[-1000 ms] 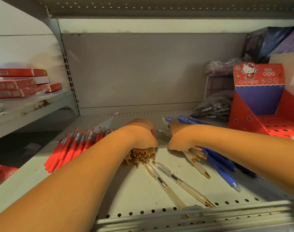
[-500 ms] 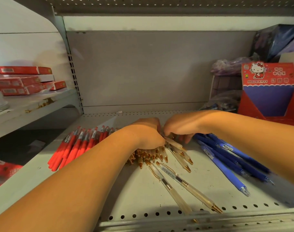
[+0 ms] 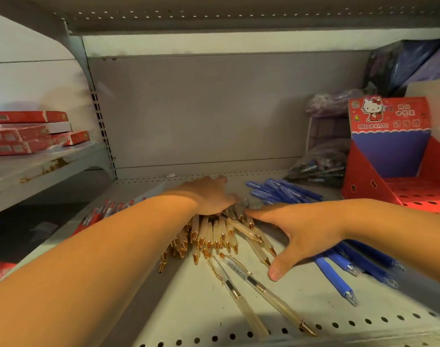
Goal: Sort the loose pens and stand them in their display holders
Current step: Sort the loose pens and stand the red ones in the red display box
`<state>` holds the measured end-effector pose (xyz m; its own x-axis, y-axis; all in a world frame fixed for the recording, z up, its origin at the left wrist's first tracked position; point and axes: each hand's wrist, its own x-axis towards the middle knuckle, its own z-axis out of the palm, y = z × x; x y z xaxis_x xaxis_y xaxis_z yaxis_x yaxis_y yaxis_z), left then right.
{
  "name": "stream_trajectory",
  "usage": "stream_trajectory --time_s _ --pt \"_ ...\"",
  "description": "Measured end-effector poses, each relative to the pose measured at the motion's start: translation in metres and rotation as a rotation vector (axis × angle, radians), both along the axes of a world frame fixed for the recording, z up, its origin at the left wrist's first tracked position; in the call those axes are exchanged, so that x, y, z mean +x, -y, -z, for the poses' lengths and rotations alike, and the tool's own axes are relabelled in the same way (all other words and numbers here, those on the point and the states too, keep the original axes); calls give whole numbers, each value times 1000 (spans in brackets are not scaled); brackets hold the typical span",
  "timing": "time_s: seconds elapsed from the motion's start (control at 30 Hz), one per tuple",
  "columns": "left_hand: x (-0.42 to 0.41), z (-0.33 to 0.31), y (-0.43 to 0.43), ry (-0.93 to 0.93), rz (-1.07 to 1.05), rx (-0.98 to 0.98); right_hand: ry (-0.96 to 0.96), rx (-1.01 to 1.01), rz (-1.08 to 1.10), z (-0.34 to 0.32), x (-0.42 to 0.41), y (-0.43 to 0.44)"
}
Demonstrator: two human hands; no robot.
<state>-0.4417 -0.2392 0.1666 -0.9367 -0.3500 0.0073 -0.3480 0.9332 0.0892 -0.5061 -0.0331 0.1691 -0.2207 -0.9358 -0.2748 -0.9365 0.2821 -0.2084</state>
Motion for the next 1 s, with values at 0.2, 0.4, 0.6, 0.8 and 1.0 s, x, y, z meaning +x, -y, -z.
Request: stream_trajectory --time_s 0.2,0.4,0.6,0.8,1.0 --pt "-21 15 8 87 90 68 -75 -141 -16 12 -7 -1" --pt "-24 15 10 -27 178 154 -27 -229 -17 10 -8 5" --pt "-29 16 12 27 164 174 18 -243 -34 9 -3 8" --pt "-40 21 17 -53 139 195 -25 -267 -30 10 2 8" --pt "-44 20 13 -50 156 178 -18 -268 -40 10 6 6"
